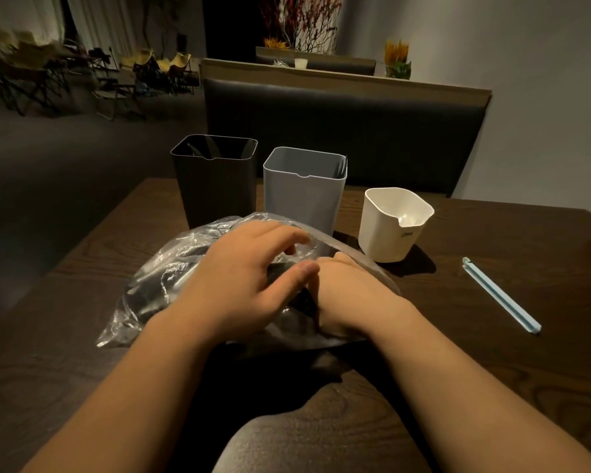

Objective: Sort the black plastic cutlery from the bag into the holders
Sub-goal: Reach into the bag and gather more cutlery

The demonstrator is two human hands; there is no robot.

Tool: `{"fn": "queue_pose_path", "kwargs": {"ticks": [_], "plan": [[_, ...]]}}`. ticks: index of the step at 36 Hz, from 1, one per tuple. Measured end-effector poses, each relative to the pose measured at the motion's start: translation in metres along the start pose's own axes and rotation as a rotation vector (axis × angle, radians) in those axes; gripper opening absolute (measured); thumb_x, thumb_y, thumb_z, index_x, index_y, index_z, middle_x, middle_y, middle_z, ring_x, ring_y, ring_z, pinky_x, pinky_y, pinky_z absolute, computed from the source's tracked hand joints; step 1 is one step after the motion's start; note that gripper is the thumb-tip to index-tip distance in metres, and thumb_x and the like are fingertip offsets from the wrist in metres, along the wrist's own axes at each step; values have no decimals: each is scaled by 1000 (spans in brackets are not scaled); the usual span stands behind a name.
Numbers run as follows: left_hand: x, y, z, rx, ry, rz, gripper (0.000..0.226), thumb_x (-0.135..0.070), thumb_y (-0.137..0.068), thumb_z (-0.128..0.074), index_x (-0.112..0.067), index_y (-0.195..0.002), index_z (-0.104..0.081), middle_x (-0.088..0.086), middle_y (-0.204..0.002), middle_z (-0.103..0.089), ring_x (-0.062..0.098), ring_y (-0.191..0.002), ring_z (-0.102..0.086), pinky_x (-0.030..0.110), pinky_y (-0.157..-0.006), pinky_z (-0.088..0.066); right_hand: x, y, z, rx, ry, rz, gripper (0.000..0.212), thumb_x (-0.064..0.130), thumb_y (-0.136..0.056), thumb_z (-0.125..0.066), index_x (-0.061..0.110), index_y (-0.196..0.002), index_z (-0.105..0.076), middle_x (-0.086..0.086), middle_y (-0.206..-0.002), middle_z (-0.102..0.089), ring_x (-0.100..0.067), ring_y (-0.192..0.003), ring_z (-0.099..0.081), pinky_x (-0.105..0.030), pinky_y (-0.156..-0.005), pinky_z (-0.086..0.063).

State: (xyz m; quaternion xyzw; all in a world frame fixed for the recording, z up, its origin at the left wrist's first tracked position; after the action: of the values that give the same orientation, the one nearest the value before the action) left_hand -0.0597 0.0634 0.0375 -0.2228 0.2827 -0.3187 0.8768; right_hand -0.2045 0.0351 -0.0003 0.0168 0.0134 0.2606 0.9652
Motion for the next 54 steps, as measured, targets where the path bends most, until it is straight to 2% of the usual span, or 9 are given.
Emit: {"fn": "queue_pose_path", "kwargs": {"ticks": [5,14,23,29,34,40,44,48,54], "plan": [[-1,1,6,-6,32,-22,49,-60,-95,-43,-24,-124,-62,-15,-104,-61,3,-97,-58,32,-81,-49,-9,6,9,-3,-10,-53,33,24,-85,-63,28,-117,-60,0,-116,-66,-24,-114,-56,-33,-96,-37],[10,3,14,47,144,26,53,-62,-91,-48,-28,-128,-63,-15,-113,-68,4,-108,-62,43,-89,-53,-44,12,16,-151,-144,-138,15,34,-82,-67,36,-97,-68,17,-76,-57,-9,-78,-55,-24,-61,-37],[14,2,-5,-204,239,60,44,-44,-101,-39,-13,-102,-71,-7,-87,-69,17,-84,-67,44,-73,-53,-25,15,-5,-5,-226,2,31,52,-88,-64,37,-115,-59,13,-113,-68,-11,-100,-61,-25,-77,-44],[22,5,-14,-326,392,152,44,-41,-100,-41,-12,-85,-70,0,-65,-61,19,-65,-61,43,-60,-47,-9,12,-5,-59,-228,64,23,62,-91,-55,39,-93,-52,18,-91,-60,-1,-80,-54,-26,-74,-50],[27,5,-19,-372,539,222,44,-41,-98,-42,-11,-82,-70,1,-64,-60,17,-64,-60,38,-60,-49,-2,11,-3,-13,-217,46,42,70,-88,-43,33,-103,-58,10,-97,-61,-11,-86,-57,-36,-80,-52],[22,5,-17,-424,592,168,45,-36,-98,-42,-4,-77,-66,2,-64,-57,16,-61,-55,31,-57,-45,12,4,0,79,-163,35,49,57,-89,-54,24,-124,-57,0,-110,-56,-23,-99,-58,-43,-88,-51],[20,5,-16,-418,591,144,44,-34,-98,-42,-5,-76,-66,-1,-63,-57,15,-60,-55,30,-55,-45,18,2,2,10,-172,23,58,70,-84,-29,27,-111,-56,2,-102,-62,-23,-93,-60,-46,-86,-52],[23,5,-13,-446,610,171,42,-36,-98,-40,-11,-76,-65,5,-66,-57,16,-62,-55,29,-57,-46,25,1,3,17,-151,39,36,55,-98,-37,32,-126,-42,0,-99,-67,-24,-89,-63,-42,-81,-53],[24,5,-17,-434,599,185,46,-37,-98,-43,-5,-75,-66,6,-61,-54,19,-60,-54,32,-56,-44,37,1,4,91,29,75,27,37,-101,-44,19,-99,-64,0,-91,-65,-21,-81,-62,-38,-79,-54]]}}
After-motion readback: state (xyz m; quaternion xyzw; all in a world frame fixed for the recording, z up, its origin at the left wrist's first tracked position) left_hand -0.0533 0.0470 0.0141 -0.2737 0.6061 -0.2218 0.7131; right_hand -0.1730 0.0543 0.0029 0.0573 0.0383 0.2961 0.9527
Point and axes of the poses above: each hand's wrist, its own y-axis away from the middle knuckle, its own z-axis out of the back of the hand, x = y × z, the point moved 4 cm from there along -y, towards the middle knuckle
